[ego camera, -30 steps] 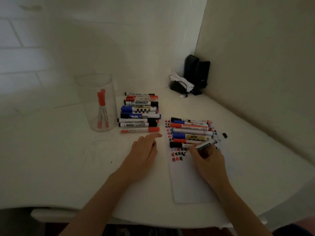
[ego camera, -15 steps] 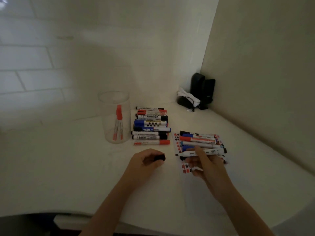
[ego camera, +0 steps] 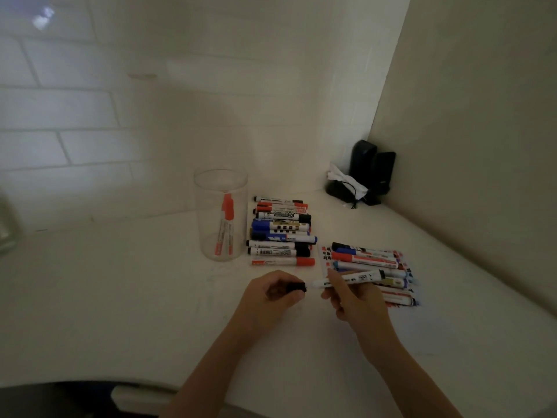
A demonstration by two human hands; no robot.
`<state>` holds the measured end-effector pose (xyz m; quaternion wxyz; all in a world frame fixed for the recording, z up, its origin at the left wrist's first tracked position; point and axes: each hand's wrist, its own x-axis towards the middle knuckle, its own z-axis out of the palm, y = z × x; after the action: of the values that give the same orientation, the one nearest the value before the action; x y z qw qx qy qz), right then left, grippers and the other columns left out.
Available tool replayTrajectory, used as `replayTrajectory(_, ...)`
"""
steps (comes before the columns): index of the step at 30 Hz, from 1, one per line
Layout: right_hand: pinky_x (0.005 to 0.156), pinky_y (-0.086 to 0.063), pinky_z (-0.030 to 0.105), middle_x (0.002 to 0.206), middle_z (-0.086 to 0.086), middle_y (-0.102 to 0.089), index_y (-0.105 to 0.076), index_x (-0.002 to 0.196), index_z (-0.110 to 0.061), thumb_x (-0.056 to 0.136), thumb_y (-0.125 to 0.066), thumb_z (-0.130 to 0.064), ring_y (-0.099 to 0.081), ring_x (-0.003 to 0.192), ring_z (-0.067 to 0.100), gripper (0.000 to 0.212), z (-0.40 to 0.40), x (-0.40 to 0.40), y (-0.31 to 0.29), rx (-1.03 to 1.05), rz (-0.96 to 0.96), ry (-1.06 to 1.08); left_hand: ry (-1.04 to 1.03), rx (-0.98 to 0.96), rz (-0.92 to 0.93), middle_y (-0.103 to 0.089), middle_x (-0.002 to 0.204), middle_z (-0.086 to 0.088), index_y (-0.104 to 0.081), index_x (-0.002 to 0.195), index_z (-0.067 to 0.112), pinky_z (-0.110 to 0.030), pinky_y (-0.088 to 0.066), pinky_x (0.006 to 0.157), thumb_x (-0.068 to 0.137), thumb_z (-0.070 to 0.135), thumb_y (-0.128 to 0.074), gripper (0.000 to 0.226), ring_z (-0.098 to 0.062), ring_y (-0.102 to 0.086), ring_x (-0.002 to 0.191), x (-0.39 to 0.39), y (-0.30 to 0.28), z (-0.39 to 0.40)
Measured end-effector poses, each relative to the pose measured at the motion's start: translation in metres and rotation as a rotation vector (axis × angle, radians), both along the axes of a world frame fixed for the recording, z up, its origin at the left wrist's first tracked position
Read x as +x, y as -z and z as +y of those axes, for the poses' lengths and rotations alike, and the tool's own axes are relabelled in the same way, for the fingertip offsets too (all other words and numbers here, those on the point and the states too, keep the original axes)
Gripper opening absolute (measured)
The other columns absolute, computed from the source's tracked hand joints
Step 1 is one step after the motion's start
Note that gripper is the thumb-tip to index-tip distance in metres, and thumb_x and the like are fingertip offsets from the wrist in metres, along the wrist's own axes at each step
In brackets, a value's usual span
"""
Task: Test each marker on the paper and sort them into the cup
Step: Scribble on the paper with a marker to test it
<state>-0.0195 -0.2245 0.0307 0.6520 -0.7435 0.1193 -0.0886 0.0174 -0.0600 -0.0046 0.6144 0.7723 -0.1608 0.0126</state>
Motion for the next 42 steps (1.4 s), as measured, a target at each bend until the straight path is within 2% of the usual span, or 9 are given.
replayTrajectory(13,0.055,-0.052,0.022,0.066,0.006,-0.071,-0.07,0.083,-0.007,0.085,-0.068,-0.027,-0.063,0.055,0.011,0.02,0.013,0.007,0.006,0.048,0.023,-0.032,-0.039,-0.034,-0.011,-0.072,0.084,0.01,-0.071,0.09,0.027,-0.016,-0.051,0.074,0.08,0.011,-0.074,0.02,-0.003,-0.067,0.078,0.003,0.007,0.002)
replayTrajectory(18,0.062,-0.051,0.027,0.069,0.005,-0.069,-0.068,0.087,-0.008,0.083,-0.07,-0.029,-0.061,0.064,0.014,0.022,0.01,0.006,0.0,0.216,0.12,-0.066,-0.03,-0.055,0.018,-0.071,0.081,0.01,-0.071,0.089,0.027,-0.016,-0.051,0.072,0.081,0.01,-0.073,0.019,-0.004,-0.066,0.075,0.002,0.001,0.001)
replayTrajectory(21,0.063,-0.051,0.028,0.074,0.003,-0.07,-0.069,0.092,-0.011,0.077,-0.074,-0.038,-0.061,0.066,0.015,0.032,0.004,0.001,-0.009,0.315,0.171,-0.043,-0.075,-0.191,0.078,-0.072,0.081,0.004,-0.072,0.094,0.02,-0.018,-0.051,0.07,0.086,0.007,-0.067,0.016,-0.011,-0.065,0.072,-0.001,-0.004,0.004)
replayTrajectory(23,0.065,-0.053,0.028,0.081,0.005,-0.074,-0.071,0.091,-0.012,0.078,-0.074,-0.035,-0.064,0.07,0.016,0.026,-0.001,-0.005,-0.015,0.326,0.17,-0.048,-0.13,-0.346,0.14,-0.073,0.089,-0.002,-0.07,0.1,0.015,-0.02,-0.053,0.071,0.089,0.007,-0.062,0.016,-0.015,-0.068,0.078,-0.004,-0.006,0.005)
replayTrajectory(26,0.069,-0.055,0.024,0.085,0.002,-0.075,-0.073,0.094,-0.016,0.082,-0.072,-0.026,-0.068,0.077,0.014,0.015,-0.002,-0.014,-0.017,0.134,0.137,-0.162,-0.199,-0.449,0.135,-0.073,0.095,-0.005,-0.068,0.107,0.013,-0.021,-0.054,0.076,0.089,0.006,-0.062,0.02,-0.018,-0.07,0.089,-0.009,-0.012,0.007)
replayTrajectory(29,0.068,-0.053,0.014,0.084,-0.009,-0.074,-0.069,0.097,-0.025,0.084,-0.07,-0.027,-0.068,0.076,0.0,0.013,0.009,-0.016,-0.019,-0.241,0.065,-0.284,-0.305,-0.49,0.01,-0.073,0.094,-0.005,-0.065,0.106,0.013,-0.023,-0.056,0.079,0.087,0.002,-0.065,0.022,-0.015,-0.07,0.09,-0.017,-0.028,0.01)
replayTrajectory(32,0.065,-0.052,0.008,0.086,-0.016,-0.07,-0.066,0.092,-0.031,0.084,-0.07,-0.031,-0.064,0.076,-0.008,0.009,0.03,-0.009,-0.021,-0.424,-0.046,-0.338,-0.406,-0.441,-0.136,-0.073,0.092,-0.001,-0.067,0.101,0.012,-0.019,-0.054,0.079,0.086,0.002,-0.066,0.019,-0.011,-0.07,0.088,-0.024,-0.044,0.019)
replayTrajectory(39,0.069,-0.055,0.015,0.09,-0.018,-0.069,-0.068,0.101,-0.03,0.081,-0.07,-0.043,-0.065,0.077,-0.006,0.024,0.085,0.01,-0.033,-0.477,-0.225,-0.354,-0.535,-0.444,-0.266,-0.073,0.091,0.001,-0.069,0.097,0.018,-0.016,-0.053,0.074,0.083,-0.001,-0.069,0.023,-0.01,-0.069,0.086,-0.026,-0.09,0.074)
replayTrajectory(42,0.067,-0.051,0.01,0.088,-0.019,-0.068,-0.065,0.1,-0.03,0.086,-0.066,-0.04,-0.063,0.076,-0.006,0.017,0.083,0.02,-0.041,-0.49,-0.227,-0.301,-0.608,-0.415,-0.394,-0.072,0.091,0.001,-0.068,0.099,0.015,-0.014,-0.052,0.074,0.082,0.001,-0.07,0.022,-0.007,-0.069,0.083,-0.005,-0.136,0.107)
